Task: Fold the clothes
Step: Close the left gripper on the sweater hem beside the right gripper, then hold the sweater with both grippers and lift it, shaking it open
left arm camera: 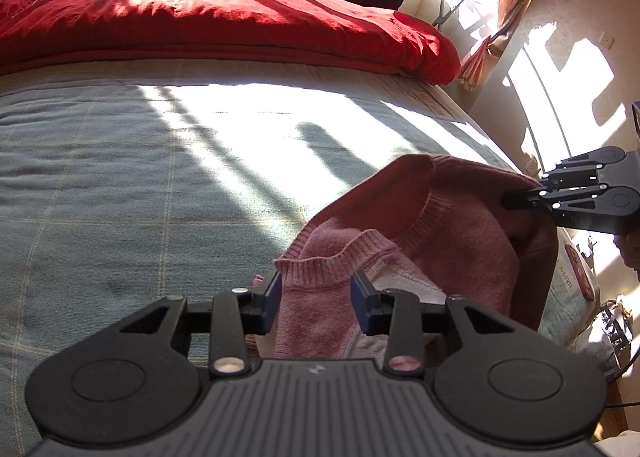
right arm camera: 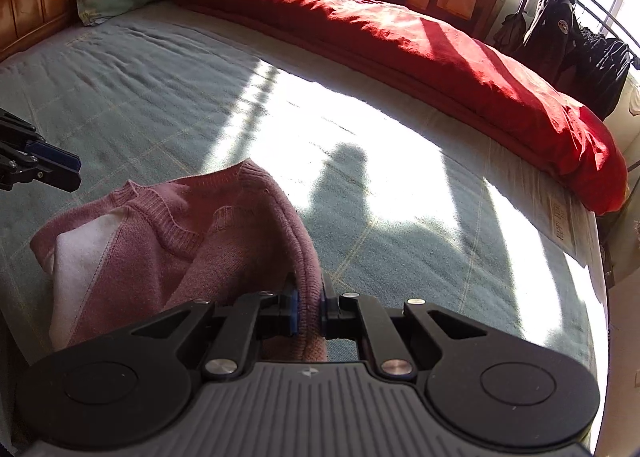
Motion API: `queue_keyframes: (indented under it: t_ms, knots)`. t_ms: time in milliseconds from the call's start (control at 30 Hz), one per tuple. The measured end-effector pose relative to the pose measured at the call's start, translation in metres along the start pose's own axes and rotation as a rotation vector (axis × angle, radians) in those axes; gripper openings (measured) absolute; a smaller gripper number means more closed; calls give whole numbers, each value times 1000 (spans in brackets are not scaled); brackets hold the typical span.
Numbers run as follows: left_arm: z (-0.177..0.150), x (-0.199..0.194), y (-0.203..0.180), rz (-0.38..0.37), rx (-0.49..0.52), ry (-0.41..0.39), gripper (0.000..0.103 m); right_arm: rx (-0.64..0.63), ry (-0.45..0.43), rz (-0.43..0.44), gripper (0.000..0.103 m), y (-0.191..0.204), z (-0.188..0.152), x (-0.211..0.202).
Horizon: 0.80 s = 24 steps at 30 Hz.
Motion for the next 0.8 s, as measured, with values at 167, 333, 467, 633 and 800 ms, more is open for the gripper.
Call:
queue_keyframes:
  t_ms: [167,333,467,633,800]
  knots:
    - [-33,22,22,-48,-145,129,47,10,10,0,11,-2,-8,-1]
    - [-58,30,27,-79,-227,173,44,32,22,3,11,-5,-17,0]
    - [-53,12,-9,-263,-165,146,44,47,31,8,11,-7,-22,2]
    - [-59,26,-11,-212,-103,172,44,65,44,10,11,-8,-29,6]
    - [-70,32,-4,-250,-193,215,44,68,51,19,11,-6,-35,4]
Point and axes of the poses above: each gripper's, at about its wrist camera, not at the fingertips, and x roughly the way its jaws point, y to its left, z to its top, the point moved 10 cm from there along x, roughly the way its jaws point, and after that the axes turned 5 degrees about z, right-handed, at the moved point
